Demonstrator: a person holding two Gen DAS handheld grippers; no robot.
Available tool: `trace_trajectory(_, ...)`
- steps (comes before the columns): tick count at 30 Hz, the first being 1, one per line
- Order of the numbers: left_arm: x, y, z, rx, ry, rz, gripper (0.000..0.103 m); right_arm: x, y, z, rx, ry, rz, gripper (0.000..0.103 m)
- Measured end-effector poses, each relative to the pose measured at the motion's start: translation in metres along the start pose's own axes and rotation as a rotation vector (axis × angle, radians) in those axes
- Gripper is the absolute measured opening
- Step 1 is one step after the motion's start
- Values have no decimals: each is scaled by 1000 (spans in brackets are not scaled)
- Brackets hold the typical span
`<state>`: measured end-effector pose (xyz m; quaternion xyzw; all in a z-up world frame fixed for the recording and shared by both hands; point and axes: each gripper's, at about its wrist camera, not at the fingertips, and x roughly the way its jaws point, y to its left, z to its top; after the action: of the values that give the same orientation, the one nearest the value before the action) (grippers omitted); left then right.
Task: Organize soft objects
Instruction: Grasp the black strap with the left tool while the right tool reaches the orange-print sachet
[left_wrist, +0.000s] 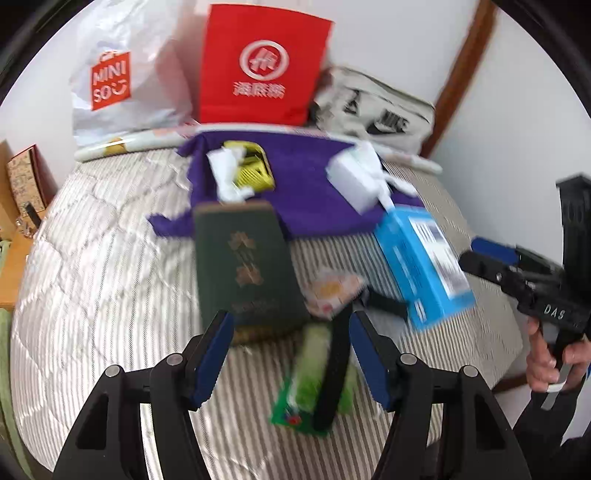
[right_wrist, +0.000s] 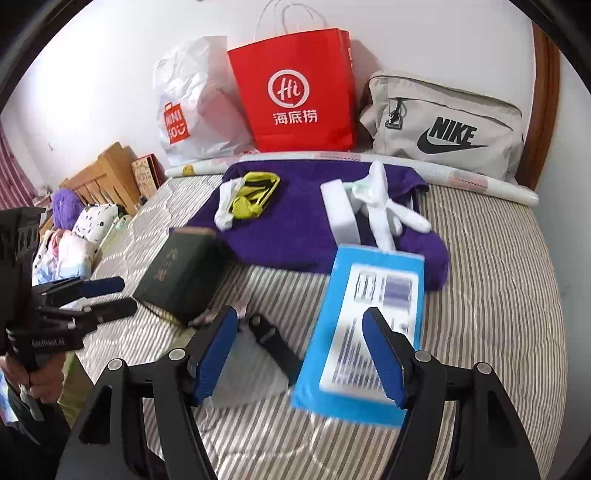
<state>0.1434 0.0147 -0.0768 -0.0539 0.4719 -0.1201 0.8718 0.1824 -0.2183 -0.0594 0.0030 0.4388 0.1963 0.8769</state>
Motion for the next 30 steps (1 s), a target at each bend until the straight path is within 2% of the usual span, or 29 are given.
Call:
trace_trajectory(3,5,-17,-17,63,-8,-18,63,-6,4,-17,8,-11,3,70)
trace_trajectory(6,14,-30,-28,133,0,-48,54,-12,4,-31,24,-19,2,70)
trace_trajectory(8,26,-35,-32,150,32,-25,51,-16,0,-42,45,-22,-1,70)
trace_trajectory(15,42,-46,-36,221,34,-15,50,-25,-11,-65,74,-34,-5,70)
trace_trajectory(17,47,-46,-36,221,42,-18,47,-25,-15,-70,87,-34,-6,70)
trace_trajectory(22,53,-45,-37,229,36,-4,23,-24,-20,-79,109,-29,-4,70)
trace_trajectory(25,51,-44,-37,222,47,-15,23,-21,-23,-82,117,-23,-3,70)
trace_trajectory(30,56,-52,-40,263,37,30,24,-16,-23,-83,120,-8,0,70)
